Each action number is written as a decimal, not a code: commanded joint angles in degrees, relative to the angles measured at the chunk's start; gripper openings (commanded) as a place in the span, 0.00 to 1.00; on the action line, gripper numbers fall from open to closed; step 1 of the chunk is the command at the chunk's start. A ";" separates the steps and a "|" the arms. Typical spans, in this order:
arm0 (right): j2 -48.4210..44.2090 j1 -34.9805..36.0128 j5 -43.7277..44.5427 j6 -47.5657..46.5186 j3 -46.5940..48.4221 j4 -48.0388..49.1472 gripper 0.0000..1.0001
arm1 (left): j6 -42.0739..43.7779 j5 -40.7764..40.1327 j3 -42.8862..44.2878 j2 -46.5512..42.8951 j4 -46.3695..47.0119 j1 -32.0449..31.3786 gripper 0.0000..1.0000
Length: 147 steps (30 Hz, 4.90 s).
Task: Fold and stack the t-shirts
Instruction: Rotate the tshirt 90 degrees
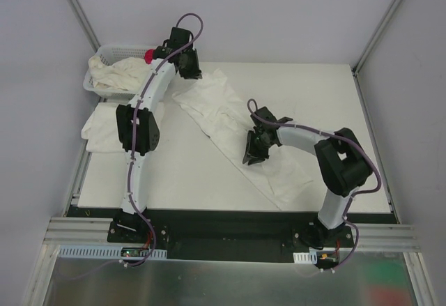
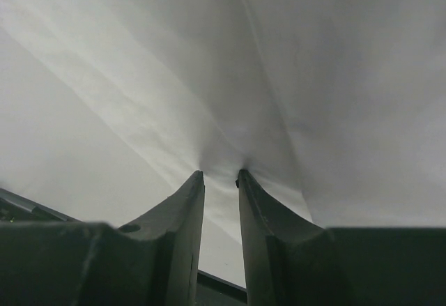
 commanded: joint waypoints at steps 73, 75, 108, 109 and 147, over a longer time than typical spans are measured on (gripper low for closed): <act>14.35 -15.39 -8.52 -3.67 20.33 5.25 0.01 | 1.11 -0.52 -13.71 -9.65 3.05 0.90 0.17; 14.00 -16.53 -7.56 -3.58 19.37 5.34 0.01 | 1.02 -0.52 -13.71 -9.83 3.13 0.90 0.16; 6.33 -27.35 1.50 -4.81 16.52 3.41 0.28 | 2.16 -0.78 -13.88 -9.65 3.05 -2.44 0.16; 8.53 -27.44 1.59 -4.90 19.86 2.19 0.29 | 2.16 -0.95 -13.97 -9.91 3.05 -2.44 0.16; 37.99 -20.84 -4.48 -6.13 59.44 -5.47 0.45 | 2.16 0.01 -19.33 -13.87 4.80 -2.53 0.15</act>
